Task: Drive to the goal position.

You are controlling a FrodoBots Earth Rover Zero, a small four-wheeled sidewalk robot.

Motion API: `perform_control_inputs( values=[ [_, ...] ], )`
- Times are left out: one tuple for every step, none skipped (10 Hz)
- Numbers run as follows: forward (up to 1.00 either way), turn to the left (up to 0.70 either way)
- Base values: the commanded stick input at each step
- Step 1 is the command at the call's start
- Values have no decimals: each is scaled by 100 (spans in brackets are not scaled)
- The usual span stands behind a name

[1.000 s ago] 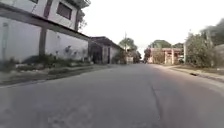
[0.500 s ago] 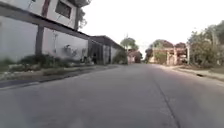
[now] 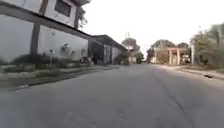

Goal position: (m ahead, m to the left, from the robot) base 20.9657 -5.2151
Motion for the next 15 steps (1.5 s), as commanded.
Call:
perform_control_inputs(
  values=[
    [100,-40],
    [100,-40],
    [100,-29],
    [100,0],
    [100,0],
    [100,0],
    [100,0],
    [100,0],
    [100,0],
    [100,0],
    [100,0],
    [100,0],
    [100,0],
    [100,0],
    [100,0]
  ],
)
